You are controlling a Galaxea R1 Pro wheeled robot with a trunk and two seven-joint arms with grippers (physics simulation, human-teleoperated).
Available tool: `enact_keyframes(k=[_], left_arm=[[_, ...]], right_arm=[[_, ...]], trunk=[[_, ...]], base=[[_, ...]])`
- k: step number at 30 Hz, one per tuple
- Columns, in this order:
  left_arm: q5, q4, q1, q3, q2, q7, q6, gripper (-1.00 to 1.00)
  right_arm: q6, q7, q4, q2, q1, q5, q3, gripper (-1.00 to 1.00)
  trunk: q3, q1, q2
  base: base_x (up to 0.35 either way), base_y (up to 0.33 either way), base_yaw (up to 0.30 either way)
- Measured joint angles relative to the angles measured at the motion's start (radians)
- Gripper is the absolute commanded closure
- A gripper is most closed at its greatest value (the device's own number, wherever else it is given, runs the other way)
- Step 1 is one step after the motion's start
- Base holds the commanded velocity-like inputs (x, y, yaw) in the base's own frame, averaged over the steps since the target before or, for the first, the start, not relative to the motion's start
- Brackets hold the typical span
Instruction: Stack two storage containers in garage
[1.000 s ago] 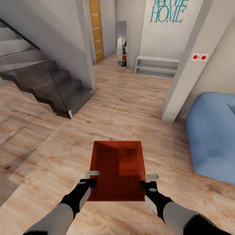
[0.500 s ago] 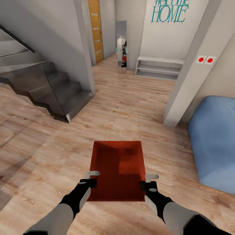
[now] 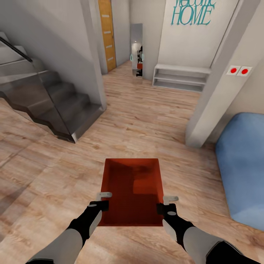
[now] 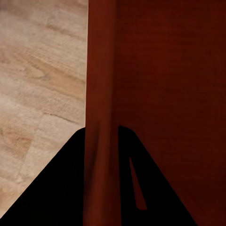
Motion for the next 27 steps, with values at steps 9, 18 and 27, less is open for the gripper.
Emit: enact_keyframes(k=[9,18,27], left_arm=[[-0.001,-0.003,0.0,0.001,-0.001,0.001,0.0,1.0],[0.002,-0.001,0.0,-0.001,0.0,0.001,0.0,1.0],[0.004,0.004,0.0,-0.002,0.001,0.0,0.0,1.0]], right_arm=[[0.0,0.001,-0.003,-0.002,0.0,-0.001,0.001,1.0],[0.0,0.001,0.0,0.0,0.0,-0.001,0.001,1.0],[0.0,0.001,0.005,0.001,0.0,-0.002,0.002,1.0]], trunk=[[0.0,0.0,0.0],[0.0,0.0,0.0],[0.0,0.0,0.0]], base=[[0.322,0.0,0.0],[0.322,0.0,0.0],[0.322,0.0,0.0]])
